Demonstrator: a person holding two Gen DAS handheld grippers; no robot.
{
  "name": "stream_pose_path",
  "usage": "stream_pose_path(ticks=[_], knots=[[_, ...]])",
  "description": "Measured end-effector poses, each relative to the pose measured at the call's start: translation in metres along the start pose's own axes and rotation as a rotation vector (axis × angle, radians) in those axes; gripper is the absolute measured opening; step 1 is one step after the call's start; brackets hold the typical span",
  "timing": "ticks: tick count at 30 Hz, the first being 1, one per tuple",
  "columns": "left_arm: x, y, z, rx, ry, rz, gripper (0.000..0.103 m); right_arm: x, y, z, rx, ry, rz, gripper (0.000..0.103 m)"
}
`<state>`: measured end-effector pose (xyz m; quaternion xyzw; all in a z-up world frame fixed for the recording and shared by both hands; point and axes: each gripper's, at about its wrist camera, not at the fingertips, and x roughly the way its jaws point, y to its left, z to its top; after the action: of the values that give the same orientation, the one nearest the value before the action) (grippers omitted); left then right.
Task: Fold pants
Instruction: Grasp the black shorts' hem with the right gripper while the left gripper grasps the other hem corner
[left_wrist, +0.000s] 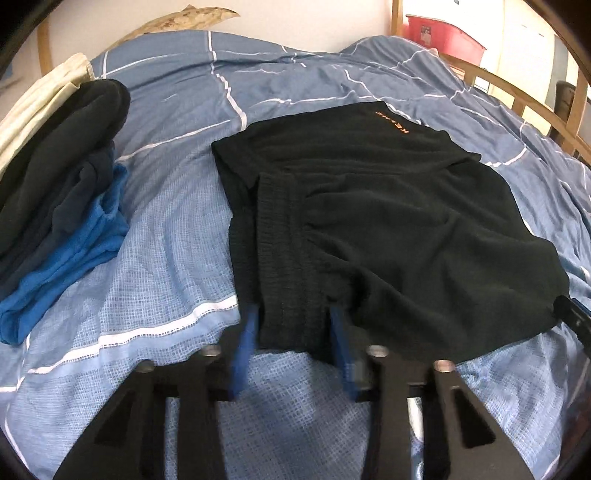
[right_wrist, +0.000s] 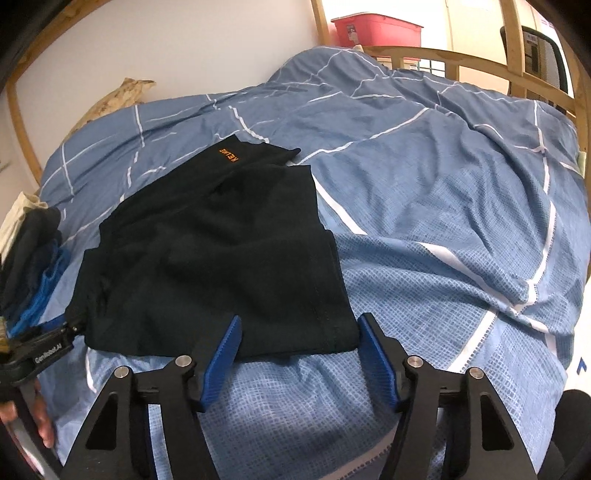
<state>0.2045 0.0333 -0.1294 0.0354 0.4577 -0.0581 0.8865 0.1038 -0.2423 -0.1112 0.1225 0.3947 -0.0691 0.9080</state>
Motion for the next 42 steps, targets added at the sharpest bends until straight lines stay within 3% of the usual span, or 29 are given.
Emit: stream_pose_path(ticks=[3, 5, 7, 10, 16, 22, 26, 31, 35, 38, 42], knots=[[-0.005, 0.0, -0.001, 0.001, -0.009, 0.004, 0.034, 0.003, -0.001, 0.0, 0.004, 0.009, -0.003, 0.053], [-0.011, -0.003, -0.002, 0.018, -0.017, 0.018, 0.033, 0.003, -0.003, 0.0, -0.006, 0.01, 0.008, 0.033], [-0.02, -0.006, -0.002, 0.034, -0.032, 0.027, 0.033, 0.002, -0.004, 0.001, -0.01, 0.022, 0.033, 0.022], [-0.037, -0.008, -0.003, 0.046, -0.041, 0.038, 0.033, -0.005, -0.006, 0.003, -0.007, 0.012, 0.055, 0.015], [-0.053, -0.013, -0.015, 0.041, 0.0, 0.026, 0.033, -0.031, -0.009, 0.004, -0.046, -0.03, 0.023, 0.014], [-0.041, -0.017, -0.027, 0.03, 0.041, 0.034, 0.033, -0.021, -0.02, -0.003, -0.03, 0.048, 0.008, 0.014], [-0.037, -0.018, -0.029, 0.03, 0.051, 0.035, 0.036, -0.018, -0.021, -0.003, -0.026, 0.05, 0.011, 0.014], [-0.062, -0.011, -0.036, 0.0, -0.027, 0.058, 0.073, -0.021, -0.02, -0.004, -0.03, 0.044, 0.012, 0.014], [-0.076, -0.001, -0.043, -0.089, -0.088, 0.061, 0.073, -0.022, -0.02, -0.008, -0.02, 0.051, 0.016, 0.015], [-0.069, 0.006, -0.041, -0.182, -0.079, 0.021, 0.072, -0.021, -0.018, -0.01, -0.019, 0.05, 0.01, 0.015], [-0.054, 0.009, -0.039, -0.256, -0.036, -0.023, 0.053, -0.019, -0.016, -0.009, -0.027, 0.05, -0.003, 0.015]])
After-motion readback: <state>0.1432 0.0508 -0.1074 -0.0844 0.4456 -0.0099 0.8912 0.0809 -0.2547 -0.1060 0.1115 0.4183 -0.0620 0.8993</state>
